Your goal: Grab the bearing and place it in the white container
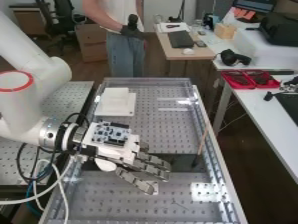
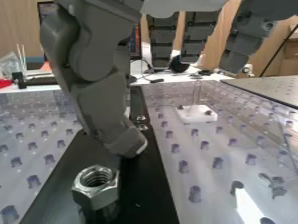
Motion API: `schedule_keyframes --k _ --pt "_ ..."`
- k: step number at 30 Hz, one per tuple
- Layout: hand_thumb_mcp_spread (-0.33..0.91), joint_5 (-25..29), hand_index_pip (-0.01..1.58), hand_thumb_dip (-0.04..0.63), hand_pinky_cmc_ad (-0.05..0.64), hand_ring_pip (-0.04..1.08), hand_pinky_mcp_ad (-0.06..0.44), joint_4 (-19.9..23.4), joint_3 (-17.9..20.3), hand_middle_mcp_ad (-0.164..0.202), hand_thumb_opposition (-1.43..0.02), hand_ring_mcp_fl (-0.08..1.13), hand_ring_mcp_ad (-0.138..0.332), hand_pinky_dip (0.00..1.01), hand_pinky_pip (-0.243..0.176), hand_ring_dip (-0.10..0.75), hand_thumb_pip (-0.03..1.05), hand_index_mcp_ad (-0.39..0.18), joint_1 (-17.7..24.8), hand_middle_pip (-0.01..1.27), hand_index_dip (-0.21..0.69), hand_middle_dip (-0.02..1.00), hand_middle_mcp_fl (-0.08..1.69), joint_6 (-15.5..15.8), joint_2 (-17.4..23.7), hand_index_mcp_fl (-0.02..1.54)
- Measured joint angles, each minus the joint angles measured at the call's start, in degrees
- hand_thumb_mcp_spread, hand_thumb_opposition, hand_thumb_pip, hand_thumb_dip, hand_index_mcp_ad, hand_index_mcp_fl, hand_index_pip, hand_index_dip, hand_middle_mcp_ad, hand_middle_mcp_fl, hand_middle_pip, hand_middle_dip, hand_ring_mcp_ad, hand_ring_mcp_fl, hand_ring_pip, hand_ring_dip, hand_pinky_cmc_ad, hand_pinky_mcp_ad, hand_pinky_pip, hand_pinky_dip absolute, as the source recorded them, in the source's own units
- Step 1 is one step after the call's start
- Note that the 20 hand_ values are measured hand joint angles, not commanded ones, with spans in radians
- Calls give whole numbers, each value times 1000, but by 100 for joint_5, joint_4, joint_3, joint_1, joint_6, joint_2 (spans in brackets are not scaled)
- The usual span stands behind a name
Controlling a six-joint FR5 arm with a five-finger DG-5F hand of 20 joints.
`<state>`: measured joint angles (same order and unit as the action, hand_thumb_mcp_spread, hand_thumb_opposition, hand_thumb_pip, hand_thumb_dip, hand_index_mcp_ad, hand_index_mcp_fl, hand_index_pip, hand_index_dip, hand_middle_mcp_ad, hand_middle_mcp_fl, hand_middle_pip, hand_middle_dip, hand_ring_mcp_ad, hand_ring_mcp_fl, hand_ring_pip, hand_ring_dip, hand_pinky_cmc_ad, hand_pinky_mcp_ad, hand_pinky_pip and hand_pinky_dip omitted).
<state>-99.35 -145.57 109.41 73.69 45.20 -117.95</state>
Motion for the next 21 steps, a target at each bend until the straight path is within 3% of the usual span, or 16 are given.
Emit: schedule_keyframes --k 10,21 --pt "642 -41 1422 346 372 103 278 3 6 63 -974 2 99 195 -59 96 559 -239 -18 143 216 206 31 2 124 297" --pt "642 -54 1422 346 372 103 278 -14 150 63 -974 2 99 195 -59 96 559 -239 72 143 216 206 31 73 638 297"
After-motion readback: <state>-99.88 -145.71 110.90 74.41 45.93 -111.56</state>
